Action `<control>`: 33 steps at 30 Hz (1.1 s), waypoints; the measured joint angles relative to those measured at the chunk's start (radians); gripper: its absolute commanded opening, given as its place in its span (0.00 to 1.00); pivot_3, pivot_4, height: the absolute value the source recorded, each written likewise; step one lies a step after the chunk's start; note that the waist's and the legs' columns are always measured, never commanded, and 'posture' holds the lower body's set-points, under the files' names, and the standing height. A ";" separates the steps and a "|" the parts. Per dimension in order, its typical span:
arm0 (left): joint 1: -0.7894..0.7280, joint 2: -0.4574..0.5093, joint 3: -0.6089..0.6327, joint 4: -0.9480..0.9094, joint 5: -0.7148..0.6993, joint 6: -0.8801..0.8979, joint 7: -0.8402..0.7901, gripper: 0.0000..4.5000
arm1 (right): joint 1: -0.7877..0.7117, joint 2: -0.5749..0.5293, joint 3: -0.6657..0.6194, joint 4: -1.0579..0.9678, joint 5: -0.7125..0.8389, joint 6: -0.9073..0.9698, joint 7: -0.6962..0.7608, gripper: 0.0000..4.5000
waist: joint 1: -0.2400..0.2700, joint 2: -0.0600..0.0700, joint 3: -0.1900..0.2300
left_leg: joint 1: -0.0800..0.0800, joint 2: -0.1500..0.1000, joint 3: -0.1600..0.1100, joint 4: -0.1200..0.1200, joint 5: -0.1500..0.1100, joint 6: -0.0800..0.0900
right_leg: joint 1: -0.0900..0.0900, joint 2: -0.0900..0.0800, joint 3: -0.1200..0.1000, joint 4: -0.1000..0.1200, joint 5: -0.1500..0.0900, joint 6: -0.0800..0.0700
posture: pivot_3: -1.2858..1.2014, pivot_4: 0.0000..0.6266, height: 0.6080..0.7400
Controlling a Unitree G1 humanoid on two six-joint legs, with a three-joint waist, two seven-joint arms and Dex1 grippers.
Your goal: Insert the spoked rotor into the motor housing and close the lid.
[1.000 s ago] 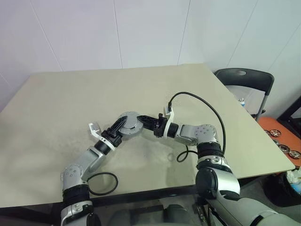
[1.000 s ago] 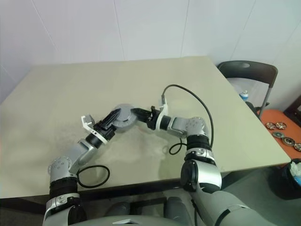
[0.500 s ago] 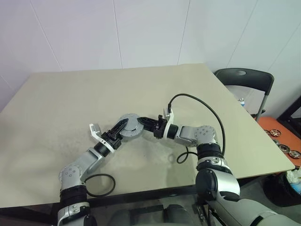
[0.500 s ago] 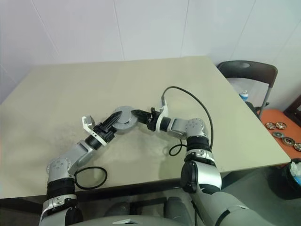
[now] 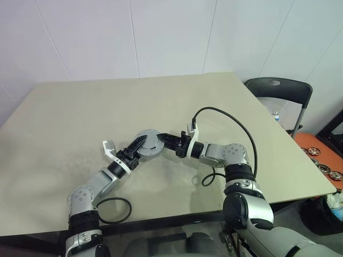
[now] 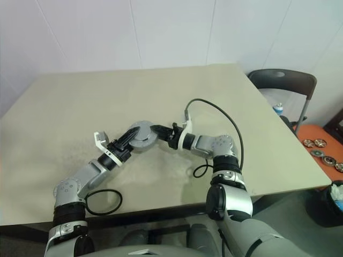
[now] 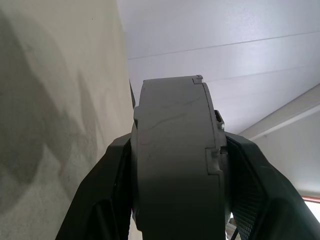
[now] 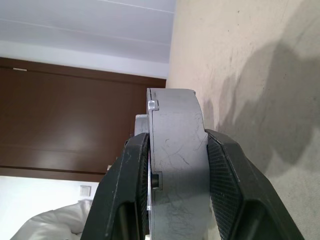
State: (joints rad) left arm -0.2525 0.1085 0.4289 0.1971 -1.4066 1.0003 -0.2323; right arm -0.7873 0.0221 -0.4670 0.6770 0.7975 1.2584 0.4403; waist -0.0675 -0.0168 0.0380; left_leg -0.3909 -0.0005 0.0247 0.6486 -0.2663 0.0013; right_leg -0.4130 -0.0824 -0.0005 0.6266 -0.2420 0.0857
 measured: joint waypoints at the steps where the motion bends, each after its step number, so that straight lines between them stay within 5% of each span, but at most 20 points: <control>1: 0.000 -0.001 0.000 -0.002 -0.002 0.000 0.002 0.48 | 0.000 0.000 0.002 -0.002 -0.001 -0.001 0.002 0.29 | 0.000 0.000 0.000 | 0.000 0.000 0.000 0.000 0.000 0.000 | 0.000 0.000 0.000 0.000 0.000 0.000 | 0.52 0.00 1.00; 7: 0.000 -0.004 0.000 -0.012 -0.017 0.000 0.020 0.48 | 0.007 -0.003 0.039 -0.021 -0.022 -0.037 0.041 0.29 | 0.001 0.000 0.000 | 0.000 0.000 0.000 0.000 0.000 0.000 | 0.000 0.000 0.000 -0.001 0.000 0.000 | 0.52 0.00 1.00; 11: 0.004 0.001 -0.023 -0.022 -0.006 0.023 0.038 0.48 | 0.012 -0.010 0.087 -0.046 -0.062 -0.087 0.054 0.56 | 0.001 0.000 0.000 | 0.000 0.000 0.000 0.000 0.000 0.000 | 0.000 0.000 0.000 -0.001 0.000 0.000 | 0.52 0.00 1.00; 33: -0.004 0.036 -0.040 -0.024 0.002 0.033 0.029 0.48 | 0.001 -0.008 0.093 -0.020 -0.056 -0.087 0.059 0.56 | 0.022 0.001 0.000 | -0.001 0.000 0.000 -0.001 0.000 0.000 | -0.001 -0.001 0.000 -0.002 -0.001 -0.002 | 0.52 0.00 1.00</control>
State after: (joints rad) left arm -0.2566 0.1440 0.3892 0.1732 -1.4050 1.0338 -0.2030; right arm -0.7859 0.0137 -0.3737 0.6570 0.7411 1.1718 0.4998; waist -0.0453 -0.0162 0.0384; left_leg -0.3917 -0.0006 0.0242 0.6476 -0.2665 0.0010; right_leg -0.4138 -0.0839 -0.0005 0.6247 -0.2432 0.0832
